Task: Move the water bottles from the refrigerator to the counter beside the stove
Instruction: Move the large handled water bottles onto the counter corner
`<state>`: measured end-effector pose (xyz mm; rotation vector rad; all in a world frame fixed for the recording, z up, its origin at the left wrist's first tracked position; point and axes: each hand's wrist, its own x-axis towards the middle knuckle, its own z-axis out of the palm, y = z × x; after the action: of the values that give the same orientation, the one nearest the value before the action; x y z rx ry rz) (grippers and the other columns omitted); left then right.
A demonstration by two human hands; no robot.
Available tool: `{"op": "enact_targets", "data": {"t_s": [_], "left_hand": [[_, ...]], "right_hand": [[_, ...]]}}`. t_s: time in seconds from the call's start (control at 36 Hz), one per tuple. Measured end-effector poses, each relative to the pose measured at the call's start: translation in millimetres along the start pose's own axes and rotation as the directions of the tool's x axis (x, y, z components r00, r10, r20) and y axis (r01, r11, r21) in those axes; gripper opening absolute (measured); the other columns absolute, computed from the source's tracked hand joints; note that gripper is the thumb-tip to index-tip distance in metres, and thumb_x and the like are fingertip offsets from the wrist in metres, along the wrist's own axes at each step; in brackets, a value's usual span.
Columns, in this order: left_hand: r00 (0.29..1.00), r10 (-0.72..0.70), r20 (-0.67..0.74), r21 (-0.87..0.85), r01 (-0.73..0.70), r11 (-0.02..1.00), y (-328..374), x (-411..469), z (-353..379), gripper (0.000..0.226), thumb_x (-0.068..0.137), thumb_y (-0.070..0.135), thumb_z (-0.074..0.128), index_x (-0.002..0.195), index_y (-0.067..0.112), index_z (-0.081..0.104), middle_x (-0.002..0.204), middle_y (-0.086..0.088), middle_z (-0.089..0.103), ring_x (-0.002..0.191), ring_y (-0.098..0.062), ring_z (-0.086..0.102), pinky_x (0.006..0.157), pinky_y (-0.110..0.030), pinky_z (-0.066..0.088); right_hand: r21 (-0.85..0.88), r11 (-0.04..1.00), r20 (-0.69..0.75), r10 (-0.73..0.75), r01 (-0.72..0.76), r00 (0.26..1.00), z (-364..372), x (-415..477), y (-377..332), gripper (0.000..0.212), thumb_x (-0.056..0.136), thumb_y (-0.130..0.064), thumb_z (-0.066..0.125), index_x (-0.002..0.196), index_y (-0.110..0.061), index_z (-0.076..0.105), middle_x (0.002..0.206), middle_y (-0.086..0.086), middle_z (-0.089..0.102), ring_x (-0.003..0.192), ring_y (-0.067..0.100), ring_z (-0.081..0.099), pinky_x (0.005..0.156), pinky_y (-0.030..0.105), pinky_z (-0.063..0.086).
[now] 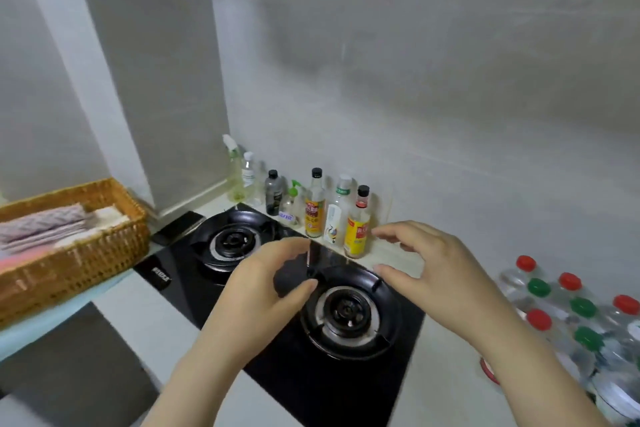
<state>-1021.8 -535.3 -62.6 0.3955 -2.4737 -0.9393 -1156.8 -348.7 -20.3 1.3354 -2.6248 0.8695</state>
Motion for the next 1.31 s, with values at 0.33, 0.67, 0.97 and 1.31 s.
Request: {"op": "enact_targets", "data": {"t_s": [0.33,0.67,0.97,1.31], "left_hand": [[0.902,-0.28,-0.328,0.118,0.333,0.935,4.4,-95.3,-54.3,0.044,0.08,0.035,0.072,0.12,0.042,0.054,0.115,0.032,0.055,0.11,0.012,0.051,0.096,-0.016,0.045],[0.672,-0.408,-0.618,0.075,0.567,0.82,18.6,-233.5,-127.2,0.046,0.079,0.035,0.072,0.121,0.04,0.053,0.117,0.028,0.057,0.11,0.01,0.053,0.092,-0.011,0.045],[0.383,-0.389,-0.838,0.0,0.712,0.702,52.3,-405.7,-193.7,0.044,0.079,0.029,0.074,0.12,0.035,0.059,0.115,0.024,0.062,0.11,0.009,0.055,0.096,-0.016,0.045],[0.116,-0.322,-0.939,-0.089,0.826,0.557,112.8,-587.5,-241.5,0.046,0.078,0.025,0.075,0.119,0.037,0.057,0.116,0.023,0.061,0.108,0.011,0.055,0.096,-0.015,0.045]], "right_hand": [[0.206,0.891,0.156,-0.438,0.404,0.885,43.1,34.1,-64.0,0.04,0.084,-0.034,0.069,0.122,-0.035,0.059,0.112,-0.029,0.052,0.105,-0.014,0.041,0.087,-0.002,0.033],[0.388,0.619,0.18,-0.777,0.682,0.603,89.4,-2.2,-206.6,0.042,0.085,-0.034,0.068,0.125,-0.028,0.058,0.12,-0.02,0.058,0.105,-0.01,0.046,0.092,0.005,0.037],[0.507,0.32,0.126,-0.946,0.801,0.298,120.0,-103.7,-369.9,0.047,0.084,-0.035,0.069,0.128,-0.026,0.057,0.125,-0.011,0.061,0.105,-0.008,0.046,0.09,0.006,0.038],[0.676,0.05,0.001,-0.998,0.735,0.067,142.1,-255.8,-517.3,0.039,0.084,-0.031,0.071,0.122,-0.028,0.06,0.115,-0.015,0.063,0.102,0.001,0.057,0.09,0.027,0.05]]}}
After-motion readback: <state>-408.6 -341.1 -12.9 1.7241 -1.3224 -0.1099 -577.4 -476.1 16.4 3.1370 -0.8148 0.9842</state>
